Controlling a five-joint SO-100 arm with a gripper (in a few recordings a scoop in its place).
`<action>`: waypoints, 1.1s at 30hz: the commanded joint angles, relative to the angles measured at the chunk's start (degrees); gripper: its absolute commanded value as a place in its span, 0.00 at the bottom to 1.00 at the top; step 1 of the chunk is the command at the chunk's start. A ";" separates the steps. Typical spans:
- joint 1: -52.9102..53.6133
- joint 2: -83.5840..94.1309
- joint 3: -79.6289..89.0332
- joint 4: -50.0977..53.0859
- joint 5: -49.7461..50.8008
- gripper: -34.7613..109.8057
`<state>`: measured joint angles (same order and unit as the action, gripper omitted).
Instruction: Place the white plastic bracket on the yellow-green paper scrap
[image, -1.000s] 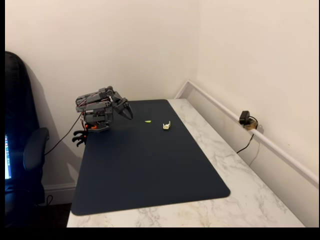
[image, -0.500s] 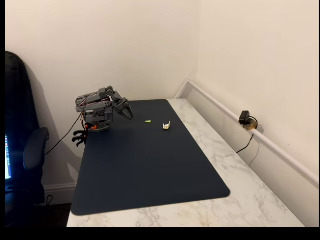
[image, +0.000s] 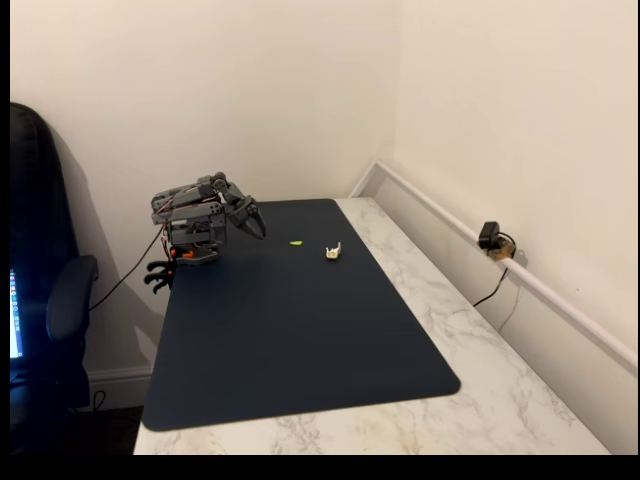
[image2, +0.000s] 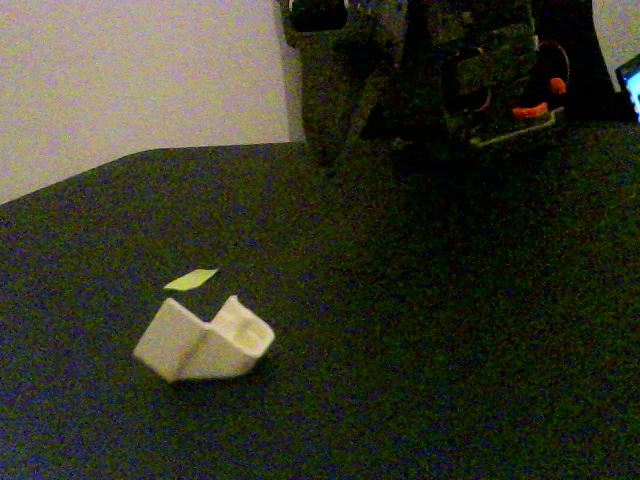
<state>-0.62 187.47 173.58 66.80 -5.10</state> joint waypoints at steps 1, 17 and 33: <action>0.26 1.85 -1.49 -0.09 -1.05 0.24; -3.43 -30.23 -43.15 1.23 10.20 0.24; -15.03 -76.55 -86.84 19.51 27.95 0.24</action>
<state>-13.54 113.55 97.12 80.95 18.11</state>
